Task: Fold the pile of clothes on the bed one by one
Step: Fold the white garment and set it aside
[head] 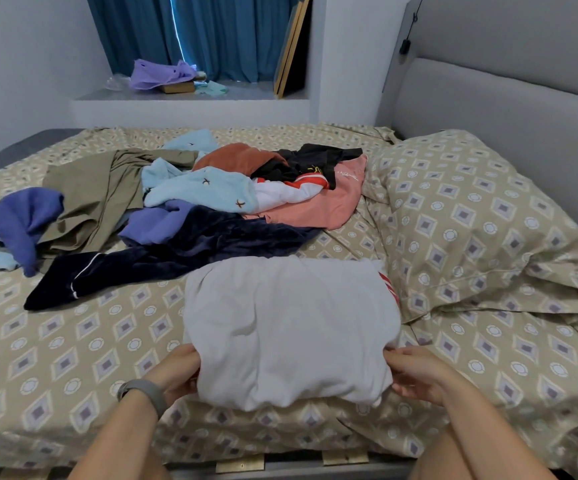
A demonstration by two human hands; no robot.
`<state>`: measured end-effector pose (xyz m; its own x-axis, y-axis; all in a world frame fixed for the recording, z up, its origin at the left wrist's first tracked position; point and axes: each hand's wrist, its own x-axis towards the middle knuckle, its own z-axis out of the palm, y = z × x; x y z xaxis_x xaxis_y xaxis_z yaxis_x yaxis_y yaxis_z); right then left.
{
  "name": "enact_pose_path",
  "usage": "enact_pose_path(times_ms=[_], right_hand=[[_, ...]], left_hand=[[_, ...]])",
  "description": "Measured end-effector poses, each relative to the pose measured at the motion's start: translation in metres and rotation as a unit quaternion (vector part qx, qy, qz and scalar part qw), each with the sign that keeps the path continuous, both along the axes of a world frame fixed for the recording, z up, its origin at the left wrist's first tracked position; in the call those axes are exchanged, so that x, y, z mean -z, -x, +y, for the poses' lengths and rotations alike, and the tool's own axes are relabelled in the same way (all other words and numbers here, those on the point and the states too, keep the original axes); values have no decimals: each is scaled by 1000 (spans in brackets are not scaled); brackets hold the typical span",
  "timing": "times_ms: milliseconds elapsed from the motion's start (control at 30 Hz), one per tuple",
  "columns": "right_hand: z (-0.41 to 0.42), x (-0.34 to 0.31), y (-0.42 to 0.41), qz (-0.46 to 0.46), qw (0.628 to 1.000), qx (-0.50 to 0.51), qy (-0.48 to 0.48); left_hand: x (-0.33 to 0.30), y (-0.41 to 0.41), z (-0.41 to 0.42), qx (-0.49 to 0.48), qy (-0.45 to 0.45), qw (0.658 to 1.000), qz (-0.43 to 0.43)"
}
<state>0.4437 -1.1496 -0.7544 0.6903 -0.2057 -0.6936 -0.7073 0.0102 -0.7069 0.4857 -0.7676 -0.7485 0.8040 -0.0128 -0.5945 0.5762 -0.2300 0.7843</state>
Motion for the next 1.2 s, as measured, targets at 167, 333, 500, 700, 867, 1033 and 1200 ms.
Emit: enact_pose_path(times_ms=[167, 333, 500, 700, 867, 1033, 1200], right_hand=[[2, -5, 2, 8, 1000, -1, -3], [5, 2, 1, -82, 995, 40, 33], [15, -1, 4, -115, 993, 7, 33], [11, 11, 9, -94, 985, -52, 133], [16, 4, 17, -31, 996, 6, 88], [22, 6, 15, -23, 999, -8, 48], [20, 24, 14, -71, 991, 23, 108]], left_hand=[[8, -5, 11, -88, -138, 983, -79], [12, 0, 16, -92, -221, 961, -136], [11, 8, 21, -86, -282, 941, -167], [16, 12, 25, -70, -312, 929, -188], [18, 13, 33, -100, -343, 913, -199], [22, 12, 41, -95, -386, 911, -109], [19, 15, 33, -61, -285, 950, -109]])
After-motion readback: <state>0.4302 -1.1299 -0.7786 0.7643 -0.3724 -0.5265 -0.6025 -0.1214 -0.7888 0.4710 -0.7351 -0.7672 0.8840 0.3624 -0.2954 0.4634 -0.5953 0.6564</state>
